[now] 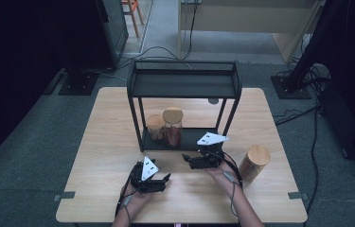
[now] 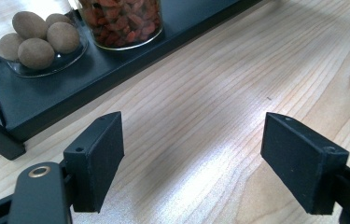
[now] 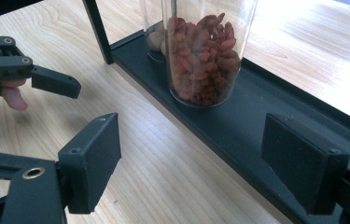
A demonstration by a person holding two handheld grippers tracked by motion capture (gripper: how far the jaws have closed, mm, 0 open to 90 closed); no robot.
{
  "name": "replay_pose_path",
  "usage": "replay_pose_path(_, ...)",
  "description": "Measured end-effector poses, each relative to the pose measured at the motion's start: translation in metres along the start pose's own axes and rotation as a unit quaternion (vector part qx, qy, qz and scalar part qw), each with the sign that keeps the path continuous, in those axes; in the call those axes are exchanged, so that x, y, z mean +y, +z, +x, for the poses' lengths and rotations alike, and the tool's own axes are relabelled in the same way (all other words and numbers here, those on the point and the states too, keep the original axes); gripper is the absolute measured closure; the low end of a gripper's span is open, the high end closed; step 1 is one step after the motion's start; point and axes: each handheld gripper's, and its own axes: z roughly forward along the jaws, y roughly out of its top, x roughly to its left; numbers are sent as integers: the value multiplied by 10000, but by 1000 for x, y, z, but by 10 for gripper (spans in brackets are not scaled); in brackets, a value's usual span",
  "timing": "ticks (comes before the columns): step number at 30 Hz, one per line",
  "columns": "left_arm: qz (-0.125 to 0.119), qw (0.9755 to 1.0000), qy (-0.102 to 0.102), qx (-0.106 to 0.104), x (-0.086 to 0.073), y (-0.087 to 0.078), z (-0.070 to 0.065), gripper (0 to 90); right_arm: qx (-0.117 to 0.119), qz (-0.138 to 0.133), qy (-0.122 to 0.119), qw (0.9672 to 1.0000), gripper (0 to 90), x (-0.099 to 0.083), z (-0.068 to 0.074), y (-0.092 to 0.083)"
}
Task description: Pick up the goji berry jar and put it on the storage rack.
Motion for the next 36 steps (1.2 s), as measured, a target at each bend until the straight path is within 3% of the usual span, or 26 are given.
replay_pose_path(20,3,10000,3,6,0,0,0,216,115,55,60,9999,201,-9,-2,-8)
replay_pose_path(36,26,10000,-10,-2,0,1,0,216,196,149,-131,9996,201,-17,0,-16)
